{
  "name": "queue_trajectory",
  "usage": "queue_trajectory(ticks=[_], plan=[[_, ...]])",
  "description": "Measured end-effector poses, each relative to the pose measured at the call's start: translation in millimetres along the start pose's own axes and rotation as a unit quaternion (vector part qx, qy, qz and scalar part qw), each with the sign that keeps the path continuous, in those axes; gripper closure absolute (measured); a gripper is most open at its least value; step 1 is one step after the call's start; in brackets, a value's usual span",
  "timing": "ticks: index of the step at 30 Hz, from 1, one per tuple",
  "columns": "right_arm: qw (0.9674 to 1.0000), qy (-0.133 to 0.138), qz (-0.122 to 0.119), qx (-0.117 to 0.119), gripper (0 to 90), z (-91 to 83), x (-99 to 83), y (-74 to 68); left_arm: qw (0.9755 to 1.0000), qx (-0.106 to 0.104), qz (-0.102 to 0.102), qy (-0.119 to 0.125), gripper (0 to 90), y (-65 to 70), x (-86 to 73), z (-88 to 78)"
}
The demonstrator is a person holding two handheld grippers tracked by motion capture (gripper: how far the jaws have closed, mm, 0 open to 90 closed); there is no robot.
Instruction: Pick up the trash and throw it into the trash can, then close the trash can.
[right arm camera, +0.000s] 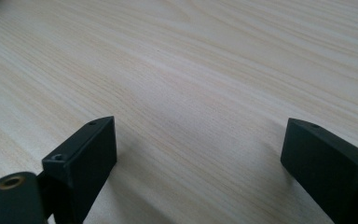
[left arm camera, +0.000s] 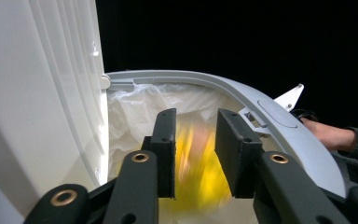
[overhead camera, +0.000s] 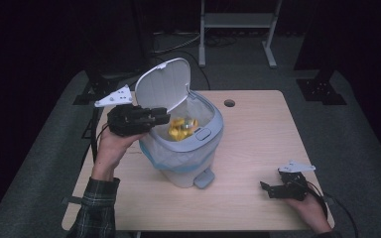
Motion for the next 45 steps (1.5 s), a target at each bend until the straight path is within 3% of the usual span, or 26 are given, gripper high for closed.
queue_trajectory(ticks=[15,23,27,38,45], plan=[[1.0,0.0,-0.001,0.0,9.2,0.0,0.0,0.1,0.9999,0.001,0.01,0.012,65.7,16.9,13.3,-30.0],[1.0,0.0,0.0,0.0,9.2,0.0,0.0,0.0,0.9998,0.013,0.009,0.014,80.5,17.1,14.9,-50.7],[1.0,0.0,0.0,0.0,9.2,0.0,0.0,0.1,0.9997,0.021,0.006,0.01,89.8,12.0,13.9,-61.8],[1.0,0.0,0.0,0.0,9.2,0.0,0.0,0.1,0.9978,0.058,-0.007,0.032,90.0,-15.4,19.2,-87.1],[1.0,0.0,0.0,0.0,9.2,-0.1,0.0,0.0,0.9967,0.067,-0.018,0.043,90.0,-33.8,22.8,-90.1]])
Point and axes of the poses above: each handheld gripper's, and its own axes: z roughly forward along the jaws, x roughly out of its top, y roughly to its right, the point moved 10 cm from there along z, roughly forward along the jaws, and after that the axes turned 6 degrees about -x, right-handed, at the moved point
